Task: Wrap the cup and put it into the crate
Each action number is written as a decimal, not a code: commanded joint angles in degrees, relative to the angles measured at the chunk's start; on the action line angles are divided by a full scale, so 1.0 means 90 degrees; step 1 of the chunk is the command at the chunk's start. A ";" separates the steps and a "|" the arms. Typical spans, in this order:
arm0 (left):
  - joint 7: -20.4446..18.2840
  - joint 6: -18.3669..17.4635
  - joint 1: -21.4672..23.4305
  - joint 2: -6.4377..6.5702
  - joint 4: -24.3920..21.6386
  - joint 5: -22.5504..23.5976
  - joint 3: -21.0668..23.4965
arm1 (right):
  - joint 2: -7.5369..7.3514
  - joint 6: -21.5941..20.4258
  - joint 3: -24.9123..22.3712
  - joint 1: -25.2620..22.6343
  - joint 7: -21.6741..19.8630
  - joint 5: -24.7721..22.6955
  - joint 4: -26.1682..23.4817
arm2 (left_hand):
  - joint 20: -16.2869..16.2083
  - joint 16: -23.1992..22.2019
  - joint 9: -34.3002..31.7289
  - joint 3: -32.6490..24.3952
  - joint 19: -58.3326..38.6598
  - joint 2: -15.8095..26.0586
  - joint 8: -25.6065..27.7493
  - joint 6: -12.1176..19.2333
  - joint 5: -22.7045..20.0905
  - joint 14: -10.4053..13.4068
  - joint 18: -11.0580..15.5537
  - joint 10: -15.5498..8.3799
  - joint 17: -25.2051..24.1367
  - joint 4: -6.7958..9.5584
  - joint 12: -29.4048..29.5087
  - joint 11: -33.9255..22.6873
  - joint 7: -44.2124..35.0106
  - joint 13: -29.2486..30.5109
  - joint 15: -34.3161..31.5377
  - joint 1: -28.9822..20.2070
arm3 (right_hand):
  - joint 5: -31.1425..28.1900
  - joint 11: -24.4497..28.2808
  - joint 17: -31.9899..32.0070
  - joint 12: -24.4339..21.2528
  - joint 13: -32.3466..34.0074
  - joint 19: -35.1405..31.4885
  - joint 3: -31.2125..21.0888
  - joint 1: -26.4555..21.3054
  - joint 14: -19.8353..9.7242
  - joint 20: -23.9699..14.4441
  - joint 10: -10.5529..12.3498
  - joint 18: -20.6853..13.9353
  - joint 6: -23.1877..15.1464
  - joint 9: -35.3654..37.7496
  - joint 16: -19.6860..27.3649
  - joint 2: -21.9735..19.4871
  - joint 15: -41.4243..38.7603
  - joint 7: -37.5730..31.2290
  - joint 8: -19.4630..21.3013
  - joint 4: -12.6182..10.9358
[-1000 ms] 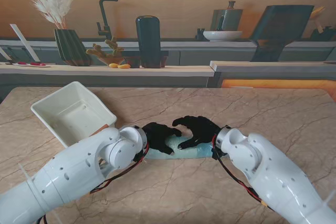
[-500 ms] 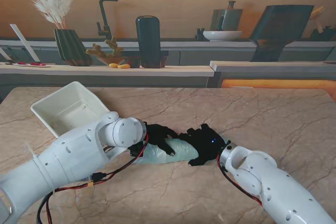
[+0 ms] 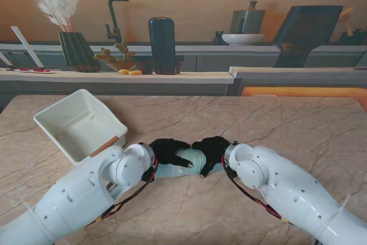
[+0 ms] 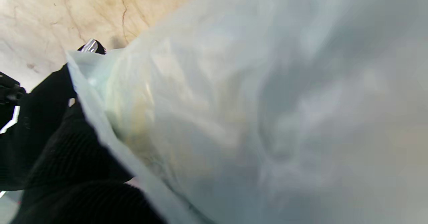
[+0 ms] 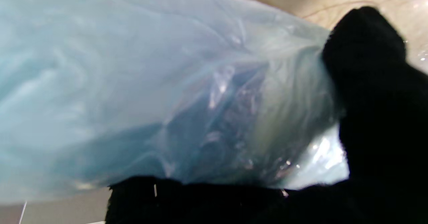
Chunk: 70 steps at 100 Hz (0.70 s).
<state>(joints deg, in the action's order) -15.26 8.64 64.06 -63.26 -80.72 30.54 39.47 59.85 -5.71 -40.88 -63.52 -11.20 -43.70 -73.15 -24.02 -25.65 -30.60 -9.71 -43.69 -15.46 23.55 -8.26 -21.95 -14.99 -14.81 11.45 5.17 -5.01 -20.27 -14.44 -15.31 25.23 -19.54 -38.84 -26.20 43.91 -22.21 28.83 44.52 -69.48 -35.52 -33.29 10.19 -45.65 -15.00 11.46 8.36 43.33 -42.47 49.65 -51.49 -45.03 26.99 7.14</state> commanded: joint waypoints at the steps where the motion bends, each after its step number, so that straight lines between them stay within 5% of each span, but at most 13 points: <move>1: 0.0090 -0.0034 0.0340 0.0075 -0.0117 0.0004 -0.0006 | -0.0009 -0.0016 0.0166 -0.0052 -0.0084 -0.0297 0.0253 | 0.0010 0.0093 0.0287 -0.0187 0.0181 -0.0082 0.0072 0.0345 -0.0241 -0.0029 -0.0108 -0.0009 -0.0120 0.0279 0.0075 0.0140 -0.0373 -0.0203 0.0148 -0.0542 | -0.1903 0.0531 -0.0042 0.0136 0.0547 -0.0409 -0.2822 -0.1946 0.0095 -0.0203 0.0232 -0.0214 -0.1668 0.0652 -0.0166 -0.1419 -0.0637 -0.1335 -0.0049 -0.0016; 18: 0.0929 -0.0656 0.0833 0.0075 -0.0499 0.1079 0.0312 | -0.0026 0.0402 0.0420 0.0318 -0.1051 0.0697 0.0343 | 0.0033 0.0160 0.0526 -0.0204 0.0387 -0.0273 -0.0077 0.0331 -0.0031 -0.0015 -0.0170 -0.0013 -0.0142 0.0299 0.0120 0.0201 -0.0140 -0.0337 0.0295 -0.0469 | -0.1884 0.0532 0.0063 0.0211 0.0436 -0.0462 -0.2805 -0.2010 0.0155 -0.0243 0.0185 -0.0231 -0.1635 0.0570 -0.0222 -0.1415 -0.0709 -0.1298 0.0048 0.0004; 38: 0.1039 -0.1058 0.0879 0.0234 -0.0662 0.2193 0.0161 | -0.0006 0.0929 0.0867 0.0832 -0.1932 0.1947 0.0627 | -0.0022 0.0226 0.0849 -0.1213 0.0722 -0.0652 -0.0404 0.0225 0.0344 0.0069 -0.0175 -0.0054 -0.0179 0.0222 0.0202 0.0269 0.0066 -0.0479 0.0456 0.0070 | -0.1848 0.0510 0.0214 0.0303 0.0306 -0.0447 -0.2735 -0.2104 0.0228 -0.0286 0.0123 -0.0221 -0.1543 0.0475 -0.0278 -0.1417 -0.0735 -0.1228 0.0152 0.0024; 70: 0.0981 -0.0514 0.0177 0.0295 -0.0073 0.2785 -0.0979 | 0.0054 0.1185 0.1525 0.1573 -0.3096 0.3549 0.1209 | -0.0101 0.0148 0.0697 -0.1691 0.0761 -0.0948 -0.0363 0.0025 0.0436 0.0053 -0.0192 -0.0074 -0.0087 0.0201 0.0119 0.0088 -0.0093 -0.0322 0.0362 0.0368 | -0.1799 0.0419 0.0400 0.0391 0.0131 -0.0309 -0.2572 -0.2228 0.0256 -0.0320 0.0110 -0.0251 -0.1495 0.0370 -0.0363 -0.1479 -0.0686 -0.1116 0.0346 0.0055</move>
<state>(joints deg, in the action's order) -5.33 4.06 65.27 -60.18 -83.92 55.45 31.88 60.63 4.92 -29.55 -48.27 -36.19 -11.40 -65.02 -24.02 -24.12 -23.59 -22.33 -37.50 -21.56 20.00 -18.05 -12.90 -14.87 -15.49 11.65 4.17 -3.31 -19.17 -13.03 -11.23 21.74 -15.66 -35.63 -26.33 47.76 -20.36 33.99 45.15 -71.92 -31.64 -34.19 11.14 -46.54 -16.25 11.71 7.56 43.95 -45.23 50.02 -55.97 -46.28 32.51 9.73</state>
